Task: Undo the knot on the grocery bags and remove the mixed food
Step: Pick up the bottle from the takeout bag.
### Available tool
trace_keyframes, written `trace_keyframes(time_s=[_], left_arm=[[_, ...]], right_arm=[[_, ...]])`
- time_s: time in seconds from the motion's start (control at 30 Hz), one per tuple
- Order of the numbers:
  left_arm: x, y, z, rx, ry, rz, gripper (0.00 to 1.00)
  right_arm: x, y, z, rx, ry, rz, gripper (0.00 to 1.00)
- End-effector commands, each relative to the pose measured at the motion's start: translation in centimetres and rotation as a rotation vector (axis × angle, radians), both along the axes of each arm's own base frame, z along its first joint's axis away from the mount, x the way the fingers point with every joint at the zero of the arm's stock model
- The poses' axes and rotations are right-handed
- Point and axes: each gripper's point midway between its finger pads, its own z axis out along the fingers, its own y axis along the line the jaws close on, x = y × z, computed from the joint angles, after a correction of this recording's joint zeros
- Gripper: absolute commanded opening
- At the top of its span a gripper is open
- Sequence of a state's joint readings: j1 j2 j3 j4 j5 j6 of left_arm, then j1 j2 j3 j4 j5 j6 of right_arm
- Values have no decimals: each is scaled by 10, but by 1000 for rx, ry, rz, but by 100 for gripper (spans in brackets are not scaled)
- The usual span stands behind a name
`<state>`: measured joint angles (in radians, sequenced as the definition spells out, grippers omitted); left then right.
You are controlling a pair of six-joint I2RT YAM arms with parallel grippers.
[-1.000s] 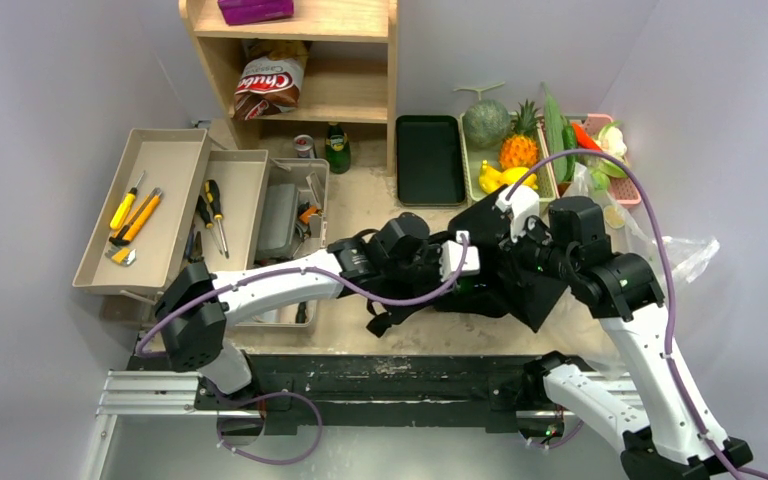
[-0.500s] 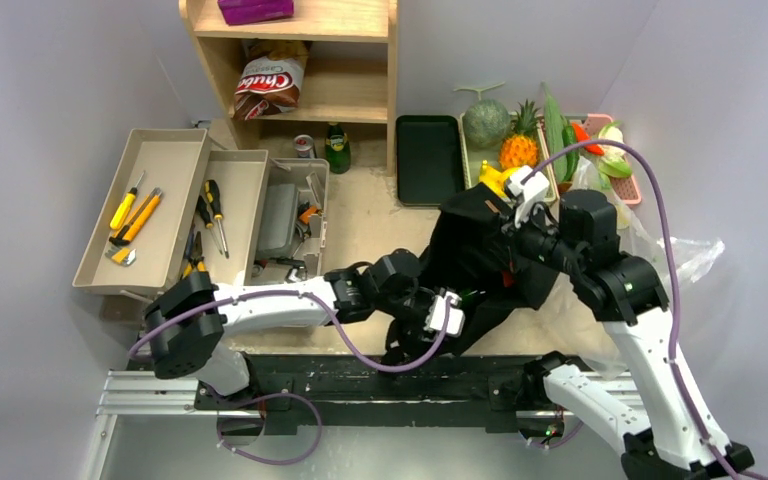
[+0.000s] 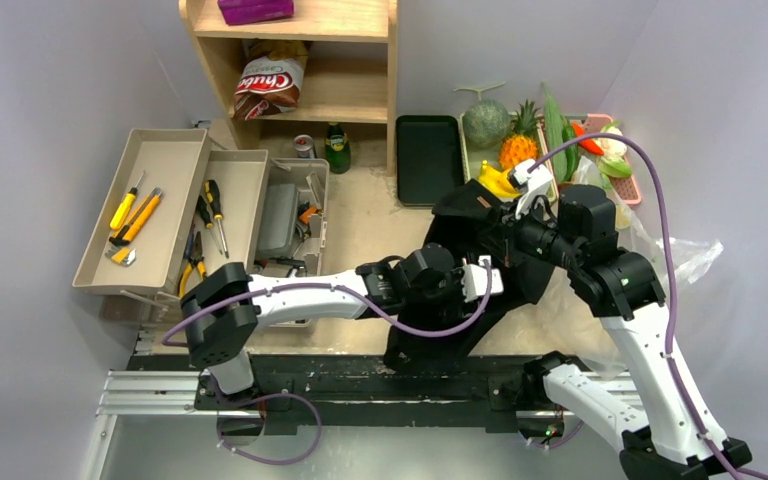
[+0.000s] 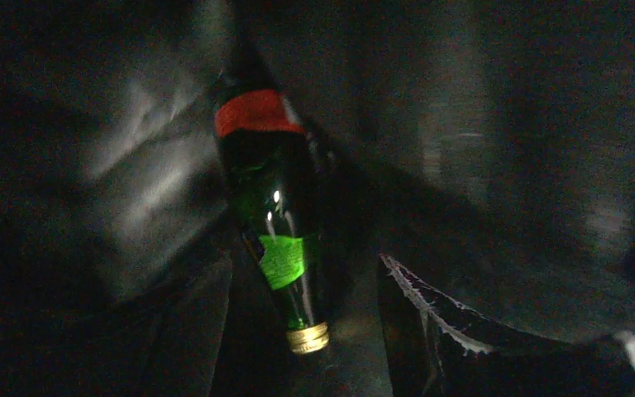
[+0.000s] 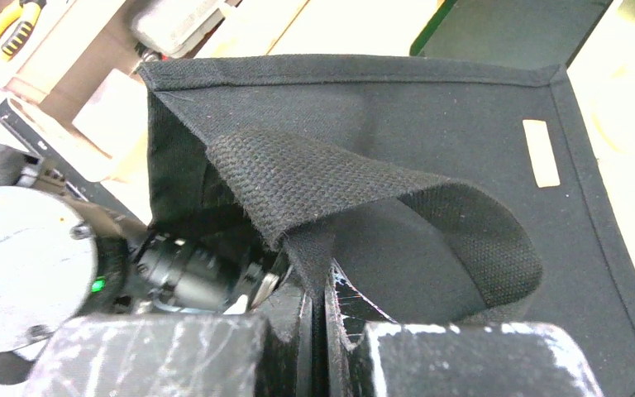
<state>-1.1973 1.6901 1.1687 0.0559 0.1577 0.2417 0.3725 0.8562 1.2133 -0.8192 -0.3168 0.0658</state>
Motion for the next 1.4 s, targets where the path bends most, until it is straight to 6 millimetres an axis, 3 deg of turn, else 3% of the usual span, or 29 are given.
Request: trace_keyframes(time_s=[0.0,0.23,0.6,0.63,0.7,0.77,1.07,1.37], left_arm=[[36,12,-21,34,65,268,64],[41,32,-83,210,169,326,66],[37,45,-154,481,212,309,64],[32,46,-170,547,234,282,40],[29,58,-178,620,240,274,17],[31,65,-167,621,208,270,0],[31,83,-49,425,56,235,0],[32,100,9,458,-51,163,0]], right_arm=[[-4,14,33,89,-86,69,0],[-8,16,33,94,-87,92,0],[-13,16,31,99,-76,95,0],[-12,15,30,94,-79,90,0],[-11,14,31,89,-82,82,0],[-10,12,28,81,-79,75,0],[4,-2,5,8,-61,-14,0],[14,-9,-7,-28,-62,-62,0]])
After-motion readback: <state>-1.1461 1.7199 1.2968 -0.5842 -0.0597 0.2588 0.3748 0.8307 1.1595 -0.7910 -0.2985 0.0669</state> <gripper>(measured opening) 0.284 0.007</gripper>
